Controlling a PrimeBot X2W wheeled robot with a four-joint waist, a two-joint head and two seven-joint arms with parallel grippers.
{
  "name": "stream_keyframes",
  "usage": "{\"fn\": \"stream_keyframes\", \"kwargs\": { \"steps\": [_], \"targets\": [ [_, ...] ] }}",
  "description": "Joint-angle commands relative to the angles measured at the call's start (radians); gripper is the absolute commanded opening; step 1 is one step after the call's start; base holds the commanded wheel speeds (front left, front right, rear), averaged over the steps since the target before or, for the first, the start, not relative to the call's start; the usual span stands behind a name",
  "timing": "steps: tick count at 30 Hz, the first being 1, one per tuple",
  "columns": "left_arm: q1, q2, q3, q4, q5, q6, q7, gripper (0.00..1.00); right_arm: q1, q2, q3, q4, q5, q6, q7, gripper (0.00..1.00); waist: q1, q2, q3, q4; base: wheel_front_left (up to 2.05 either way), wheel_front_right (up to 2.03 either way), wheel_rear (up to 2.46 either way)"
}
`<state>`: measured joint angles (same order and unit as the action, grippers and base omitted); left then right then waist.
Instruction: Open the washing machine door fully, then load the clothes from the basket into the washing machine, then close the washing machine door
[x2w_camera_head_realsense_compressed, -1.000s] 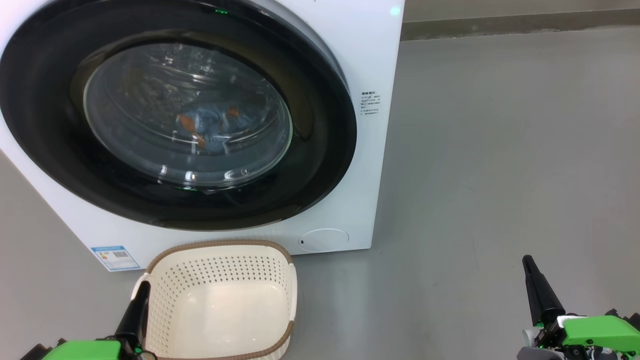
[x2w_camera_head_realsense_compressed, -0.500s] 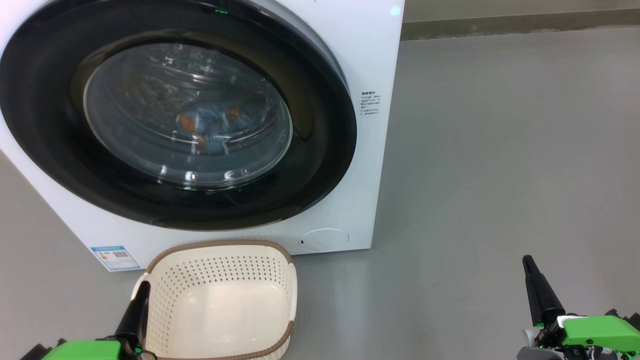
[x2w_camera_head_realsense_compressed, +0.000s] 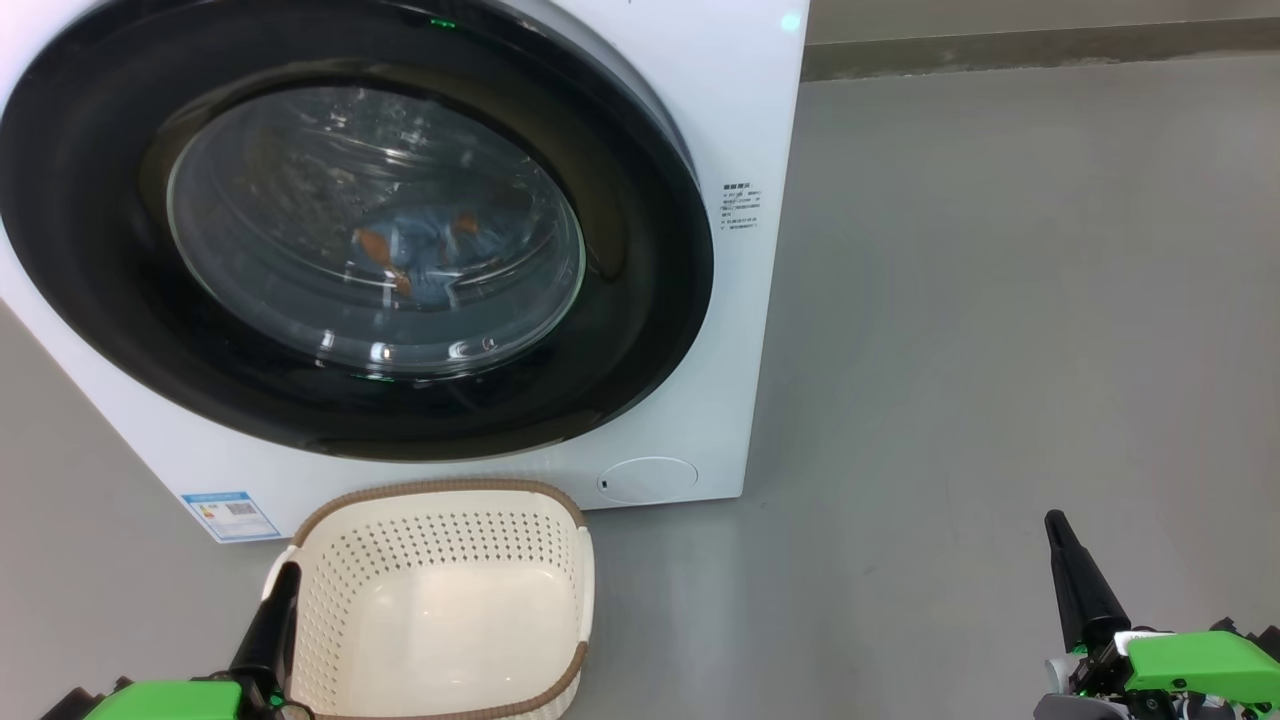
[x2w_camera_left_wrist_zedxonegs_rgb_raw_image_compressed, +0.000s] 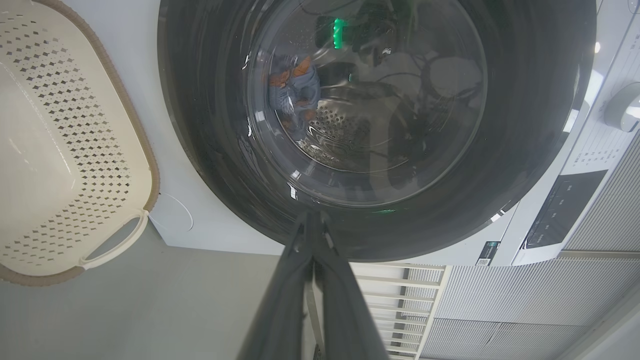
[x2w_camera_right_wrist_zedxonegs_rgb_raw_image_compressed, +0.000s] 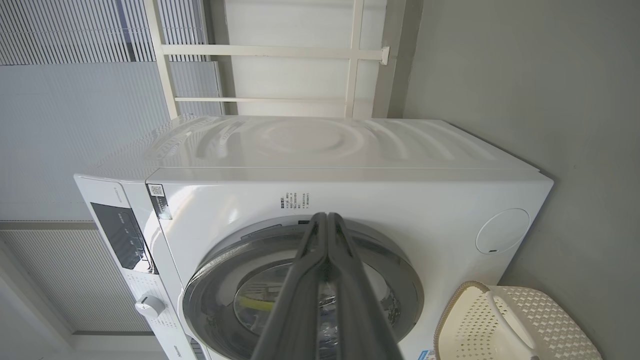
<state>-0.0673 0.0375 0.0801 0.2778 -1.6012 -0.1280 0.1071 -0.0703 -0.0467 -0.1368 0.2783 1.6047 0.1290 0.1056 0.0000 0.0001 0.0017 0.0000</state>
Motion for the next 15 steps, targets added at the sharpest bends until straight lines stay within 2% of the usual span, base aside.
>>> {"fn": "stream_keyframes", "kwargs": {
  "steps": [1,15],
  "targets": [
    [-0.045,0.013,0.035,-0.029,-0.006,-0.003,0.007,0.0,-0.041,-0.004,0.022,-0.03,0.003,0.002,0.008,0.0,0.0,-0.0001,0.0,0.0,0.0,0.0,0.0],
    [-0.045,0.013,0.035,-0.029,-0.006,-0.003,0.007,0.0,-0.041,-0.004,0.022,-0.03,0.003,0.002,0.008,0.0,0.0,-0.0001,0.0,0.0,0.0,0.0,0.0]
  ]
}}
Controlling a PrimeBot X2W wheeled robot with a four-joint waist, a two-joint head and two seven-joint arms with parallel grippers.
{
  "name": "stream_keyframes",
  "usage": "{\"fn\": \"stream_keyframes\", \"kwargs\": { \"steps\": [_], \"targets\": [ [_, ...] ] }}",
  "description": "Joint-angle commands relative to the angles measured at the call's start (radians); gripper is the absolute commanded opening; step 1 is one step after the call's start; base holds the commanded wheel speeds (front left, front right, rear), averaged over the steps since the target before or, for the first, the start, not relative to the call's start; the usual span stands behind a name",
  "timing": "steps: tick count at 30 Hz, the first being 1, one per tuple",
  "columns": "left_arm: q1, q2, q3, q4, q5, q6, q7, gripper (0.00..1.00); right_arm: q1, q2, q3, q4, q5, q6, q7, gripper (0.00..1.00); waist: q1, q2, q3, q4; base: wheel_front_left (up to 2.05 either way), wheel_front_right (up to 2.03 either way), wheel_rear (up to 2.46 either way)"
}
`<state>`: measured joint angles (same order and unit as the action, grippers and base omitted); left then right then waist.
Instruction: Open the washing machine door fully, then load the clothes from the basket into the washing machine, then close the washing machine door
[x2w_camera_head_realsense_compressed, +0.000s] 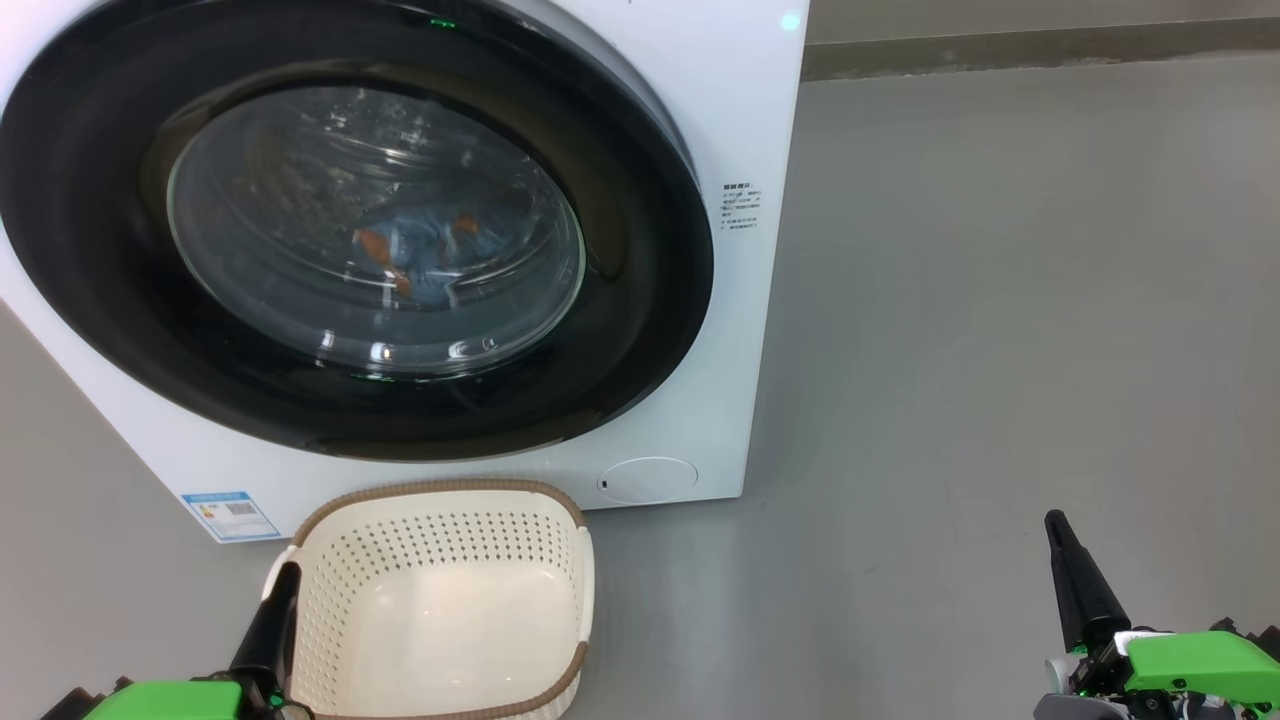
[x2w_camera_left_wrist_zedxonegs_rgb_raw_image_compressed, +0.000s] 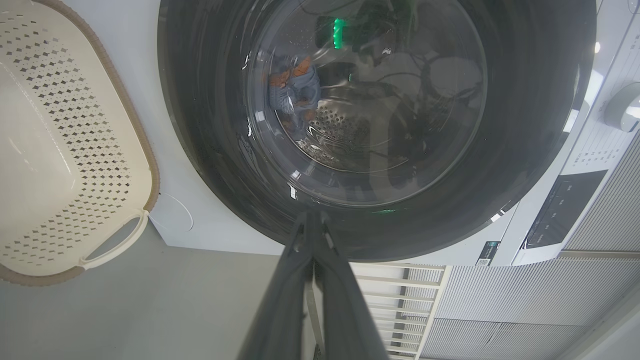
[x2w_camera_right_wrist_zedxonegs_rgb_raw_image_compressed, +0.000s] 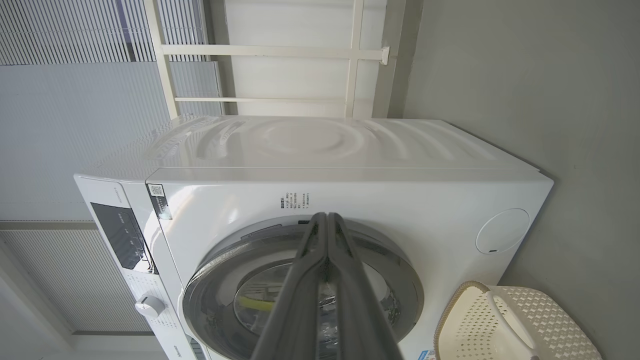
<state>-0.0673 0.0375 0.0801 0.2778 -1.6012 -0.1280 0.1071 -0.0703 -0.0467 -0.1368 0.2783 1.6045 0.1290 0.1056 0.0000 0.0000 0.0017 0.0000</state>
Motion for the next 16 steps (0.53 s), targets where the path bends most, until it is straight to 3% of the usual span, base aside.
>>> {"fn": "stream_keyframes", "kwargs": {
  "steps": [1,16],
  "targets": [
    [-0.045,0.013,0.035,-0.029,-0.006,-0.003,0.007,0.0,-0.041,-0.004,0.022,-0.03,0.004,0.002,0.008,0.0,0.0,0.0,0.0,0.0,0.0,0.0,0.0],
    [-0.045,0.013,0.035,-0.029,-0.006,-0.003,0.007,0.0,-0.041,-0.004,0.022,-0.03,0.004,0.002,0.008,0.0,0.0,0.0,0.0,0.0,0.0,0.0,0.0]
  ]
}}
